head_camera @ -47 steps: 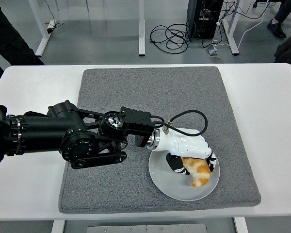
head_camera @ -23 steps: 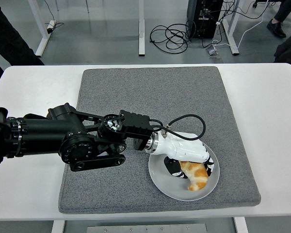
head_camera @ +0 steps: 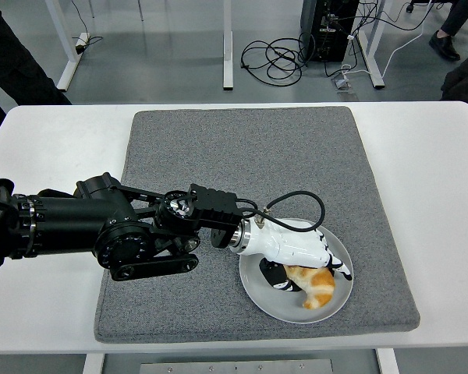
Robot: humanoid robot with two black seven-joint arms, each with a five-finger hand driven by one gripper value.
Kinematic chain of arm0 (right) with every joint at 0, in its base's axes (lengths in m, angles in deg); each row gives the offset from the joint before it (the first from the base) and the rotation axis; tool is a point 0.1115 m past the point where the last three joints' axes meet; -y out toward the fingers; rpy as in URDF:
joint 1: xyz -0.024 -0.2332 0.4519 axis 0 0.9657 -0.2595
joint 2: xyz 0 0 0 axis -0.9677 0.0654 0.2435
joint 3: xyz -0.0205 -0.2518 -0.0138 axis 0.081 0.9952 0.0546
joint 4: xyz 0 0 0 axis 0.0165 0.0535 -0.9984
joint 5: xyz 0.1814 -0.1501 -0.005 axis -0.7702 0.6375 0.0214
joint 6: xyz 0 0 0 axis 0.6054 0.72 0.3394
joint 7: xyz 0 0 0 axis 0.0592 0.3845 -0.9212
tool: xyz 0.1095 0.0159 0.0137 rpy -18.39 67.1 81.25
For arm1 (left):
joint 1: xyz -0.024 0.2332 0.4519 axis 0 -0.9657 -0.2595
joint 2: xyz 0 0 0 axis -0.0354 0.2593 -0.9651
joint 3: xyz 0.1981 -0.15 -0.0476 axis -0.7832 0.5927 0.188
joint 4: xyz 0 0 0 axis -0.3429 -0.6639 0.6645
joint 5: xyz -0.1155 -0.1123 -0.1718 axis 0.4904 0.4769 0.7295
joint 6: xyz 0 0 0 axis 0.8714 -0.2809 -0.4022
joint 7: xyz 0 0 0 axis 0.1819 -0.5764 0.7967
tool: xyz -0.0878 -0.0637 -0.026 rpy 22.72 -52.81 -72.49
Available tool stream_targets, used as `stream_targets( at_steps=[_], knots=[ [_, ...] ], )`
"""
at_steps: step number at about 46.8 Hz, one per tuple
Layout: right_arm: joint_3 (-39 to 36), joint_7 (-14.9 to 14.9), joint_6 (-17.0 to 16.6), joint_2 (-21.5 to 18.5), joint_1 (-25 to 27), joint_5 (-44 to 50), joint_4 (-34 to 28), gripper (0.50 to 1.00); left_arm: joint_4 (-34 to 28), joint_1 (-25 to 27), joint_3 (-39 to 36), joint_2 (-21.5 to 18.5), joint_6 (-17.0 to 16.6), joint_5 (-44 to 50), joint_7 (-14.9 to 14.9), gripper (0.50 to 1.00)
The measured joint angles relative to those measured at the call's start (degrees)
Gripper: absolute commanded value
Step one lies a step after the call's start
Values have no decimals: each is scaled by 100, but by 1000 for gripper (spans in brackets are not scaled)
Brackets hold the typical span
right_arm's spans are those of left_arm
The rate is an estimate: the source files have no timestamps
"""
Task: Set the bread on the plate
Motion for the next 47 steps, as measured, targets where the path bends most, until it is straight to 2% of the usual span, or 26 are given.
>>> stream_targets(
  at_steps=[10, 20, 30, 42, 47],
  knots=[
    [0, 0, 0, 0, -1, 0, 0, 1000, -52, 141, 28, -106, 45, 65, -193, 972],
    [0, 1, 0, 0, 1, -4, 0, 1000, -405, 567, 147, -488, 277, 182, -304, 972],
    [0, 0, 0, 0, 0, -3, 0, 1000, -694, 1126, 502, -939, 706, 871, -312, 974],
    [0, 0, 0, 0, 0, 0, 0, 1000, -695, 1363, 1117, -1203, 1126, 1130, -356, 974],
    [0, 0, 0, 0, 0, 0, 0, 1000, -696, 1382, 1254, -1243, 1195, 1152, -357, 974]
  ],
)
